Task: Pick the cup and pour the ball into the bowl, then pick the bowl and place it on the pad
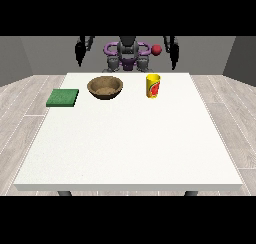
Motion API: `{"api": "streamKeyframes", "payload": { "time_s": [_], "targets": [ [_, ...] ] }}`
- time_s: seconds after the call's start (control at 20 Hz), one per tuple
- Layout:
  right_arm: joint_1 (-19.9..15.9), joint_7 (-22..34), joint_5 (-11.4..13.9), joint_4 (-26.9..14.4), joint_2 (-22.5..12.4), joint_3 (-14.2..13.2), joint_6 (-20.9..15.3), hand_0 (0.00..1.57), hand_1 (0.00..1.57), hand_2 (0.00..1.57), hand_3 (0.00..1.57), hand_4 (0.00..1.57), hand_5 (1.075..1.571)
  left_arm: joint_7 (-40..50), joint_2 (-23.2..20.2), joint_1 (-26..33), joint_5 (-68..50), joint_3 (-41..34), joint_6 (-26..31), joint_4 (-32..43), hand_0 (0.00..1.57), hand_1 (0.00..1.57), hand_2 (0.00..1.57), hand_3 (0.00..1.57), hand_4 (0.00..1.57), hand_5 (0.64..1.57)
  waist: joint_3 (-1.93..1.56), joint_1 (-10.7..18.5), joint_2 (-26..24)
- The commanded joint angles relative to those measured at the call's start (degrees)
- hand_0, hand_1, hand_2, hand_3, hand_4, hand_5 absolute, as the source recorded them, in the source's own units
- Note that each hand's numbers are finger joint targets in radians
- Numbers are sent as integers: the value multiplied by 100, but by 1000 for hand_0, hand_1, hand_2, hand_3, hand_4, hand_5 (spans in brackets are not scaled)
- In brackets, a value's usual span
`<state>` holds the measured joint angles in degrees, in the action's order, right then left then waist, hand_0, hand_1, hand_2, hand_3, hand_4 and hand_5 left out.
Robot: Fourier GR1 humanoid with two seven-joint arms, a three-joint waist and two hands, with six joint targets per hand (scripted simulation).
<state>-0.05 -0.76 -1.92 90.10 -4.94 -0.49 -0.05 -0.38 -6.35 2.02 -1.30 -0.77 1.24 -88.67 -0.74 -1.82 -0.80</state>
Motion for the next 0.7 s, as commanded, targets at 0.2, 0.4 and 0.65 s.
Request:
{"api": "streamKeyframes", "payload": {
  "time_s": [0.2, 0.4, 0.65],
  "targets": [
    [-78, 533, -40, 540, -256, -68, 31, 0, 0, 0, 0, 875, 1533, 478, -244, -53, -68, -109, 12, -580, 0, 0, 0, 0, 664, 1566, 52, 46, -1423],
    [484, 1992, -562, 995, 72, -55, -193, 0, 0, 0, 0, 865, 1534, 2022, 518, 271, -663, 254, -322, -1307, 0, 0, 0, 0, 637, 1563, 70, -26, -2510],
    [323, 2874, -455, 2016, -22, 75, -450, 0, 0, 0, 0, 823, 1528, 2694, 626, 201, -436, 634, -870, -2207, 0, 0, 0, 0, 601, 1563, 74, 22, -2032]
  ]
}}
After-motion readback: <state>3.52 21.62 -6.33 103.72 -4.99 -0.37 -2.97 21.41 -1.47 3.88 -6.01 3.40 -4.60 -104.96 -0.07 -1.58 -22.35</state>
